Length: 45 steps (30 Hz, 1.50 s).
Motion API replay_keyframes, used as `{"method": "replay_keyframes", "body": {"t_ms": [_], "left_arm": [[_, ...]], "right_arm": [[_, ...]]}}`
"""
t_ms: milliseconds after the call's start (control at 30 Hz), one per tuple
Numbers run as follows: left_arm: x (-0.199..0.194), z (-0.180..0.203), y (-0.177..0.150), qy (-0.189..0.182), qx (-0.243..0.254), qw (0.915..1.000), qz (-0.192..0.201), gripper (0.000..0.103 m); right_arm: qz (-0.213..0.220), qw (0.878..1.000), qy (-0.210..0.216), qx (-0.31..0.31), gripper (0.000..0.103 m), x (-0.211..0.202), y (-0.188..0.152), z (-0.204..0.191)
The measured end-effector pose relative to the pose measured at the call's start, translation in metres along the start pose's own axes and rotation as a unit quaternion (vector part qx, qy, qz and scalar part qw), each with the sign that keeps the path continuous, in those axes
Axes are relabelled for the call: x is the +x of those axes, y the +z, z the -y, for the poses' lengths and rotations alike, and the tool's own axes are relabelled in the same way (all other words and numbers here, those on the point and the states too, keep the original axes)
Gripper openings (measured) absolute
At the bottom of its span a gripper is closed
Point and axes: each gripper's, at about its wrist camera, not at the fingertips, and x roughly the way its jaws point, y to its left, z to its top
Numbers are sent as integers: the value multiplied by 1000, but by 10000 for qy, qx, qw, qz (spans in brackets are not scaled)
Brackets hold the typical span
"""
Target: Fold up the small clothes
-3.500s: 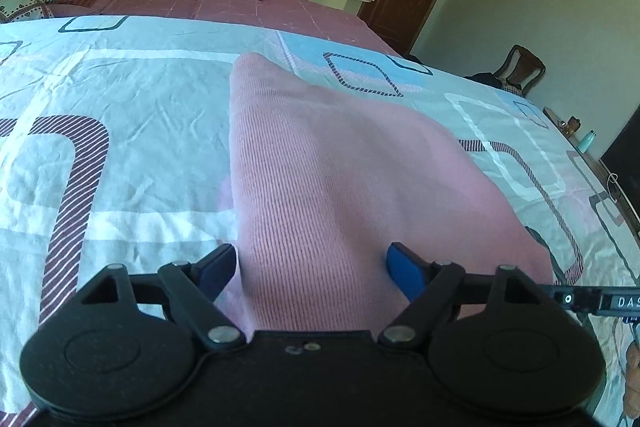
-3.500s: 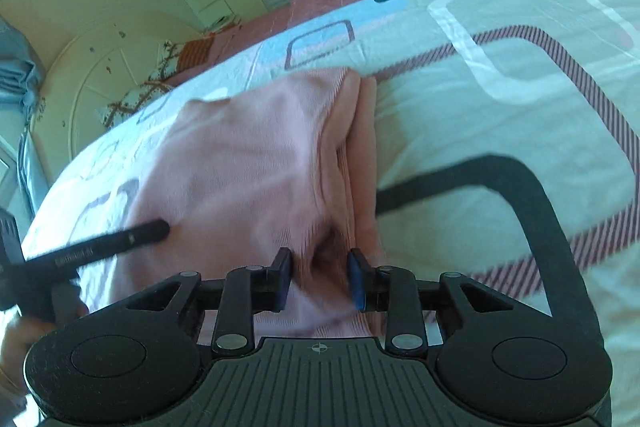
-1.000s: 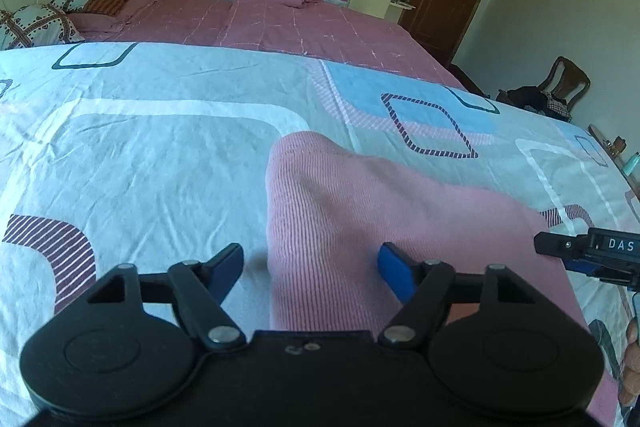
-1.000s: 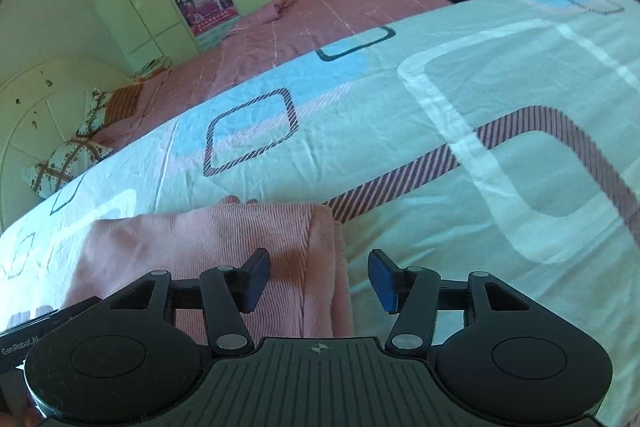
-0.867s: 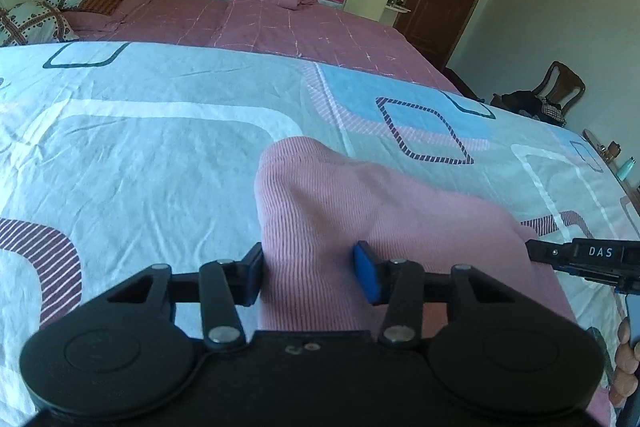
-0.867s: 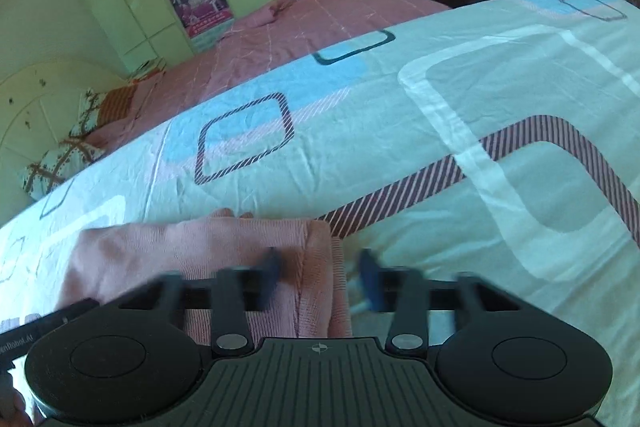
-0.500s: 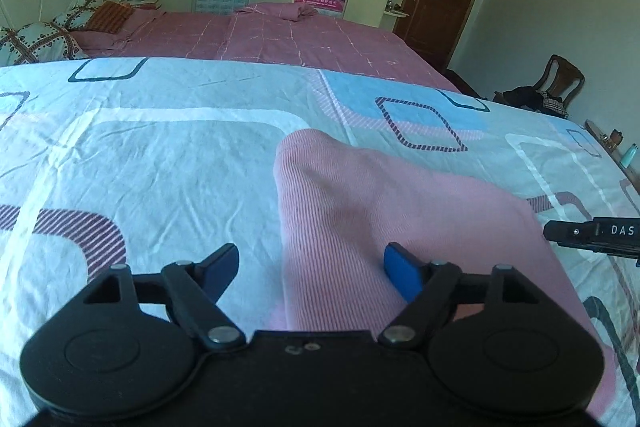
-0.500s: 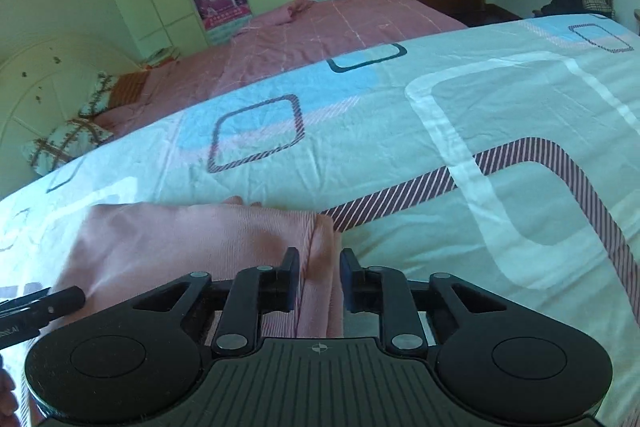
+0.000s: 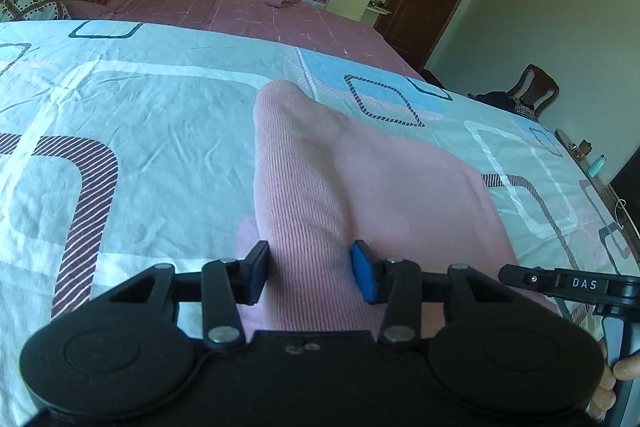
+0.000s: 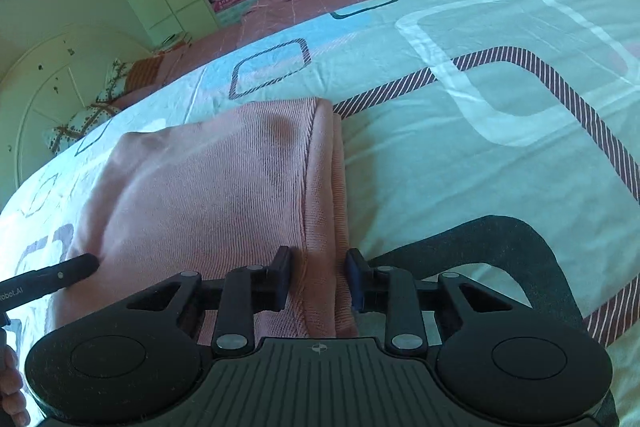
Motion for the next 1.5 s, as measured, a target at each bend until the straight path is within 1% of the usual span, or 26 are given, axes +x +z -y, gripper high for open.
{"method": "replay_keyframes", "body": {"t_ms": [33,67,100,133,167,267,300,400,500,533,600,633,767,800,833,867,900,1067,1200,1233,1267,1300,1333,1367,1400,1500], "left_arm": [[-1,0,-1,-4,15,10000,-16,44],[-2,-1,-2,2,8,10000,-50,49],[-3,-2,-3,2,-41,10000,-81,62],[-4,-4,-4,33,-114,9998,-131,69],[-4,-5,-5,27,-176,9996,-202,77],[-1,-10,-10,-177,-264,9990,-313,78],[1,-11,-11,-216,-281,9988,-323,78],[7,-14,-10,-340,-384,9979,-403,79],[9,-13,-9,-388,-353,9977,-435,79],[10,-13,-9,-411,-323,9976,-444,79],[12,-12,-8,-461,-274,9975,-464,79],[12,-13,-8,-481,-274,9973,-477,79],[14,-13,-5,-554,-285,9967,-524,78],[15,-12,-4,-575,-280,9965,-538,78],[16,-12,-3,-595,-282,9963,-552,78],[17,-11,-3,-598,-296,9962,-564,78],[19,-10,-2,-601,-307,9961,-574,78],[28,-5,-2,-566,-349,9960,-600,80],[32,-2,-2,-563,-333,9962,-576,75],[32,-1,-2,-563,-332,9963,-566,73],[32,-1,-2,-559,-346,9963,-556,70],[31,-1,-2,-555,-339,9965,-531,63],[30,0,-2,-550,-325,9967,-500,60],[29,1,-1,-531,-327,9969,-479,54],[27,1,0,-519,-339,9970,-454,48],[20,5,2,-484,-236,9979,-348,37]], "right_arm": [[-22,10000,44,-8,30,-5,-1,0],[-48,10000,63,-12,30,-9,-3,1],[-71,9999,76,-18,32,-13,-6,1],[-92,9999,84,-12,38,-18,-9,1],[-114,9999,64,15,40,-21,-13,2],[-183,9997,45,181,44,-28,-27,5],[-186,9996,3,221,48,-31,-32,6],[-215,9987,8,462,49,-37,-45,8],[-258,9988,-83,418,49,-46,-59,1],[-249,9989,-141,380,45,-48,-63,-2],[-235,9988,-294,321,32,-51,-68,-5],[-253,9987,-295,345,30,-52,-69,-5],[-260,9989,-259,287,30,-64,-66,-7],[-163,9992,-262,241,40,-69,-63,-9],[-76,9993,-295,223,62,-72,-60,-9],[26,9993,-286,226,70,-74,-55,-9],[116,9994,-239,239,74,-74,-49,-9],[146,9988,183,437,74,-34,-13,3],[-20,9954,607,740,74,3,-5,16],[89,9954,683,665,73,7,-4,16],[91,9958,718,564,73,9,-3,14],[46,9957,752,541,57,10,-1,13],[-94,9944,876,592,29,13,1,14],[-287,9913,1056,727,26,18,2,17],[-334,9898,1127,811,26,19,1,18],[-391,9895,1145,794,24,17,4,18]]}}
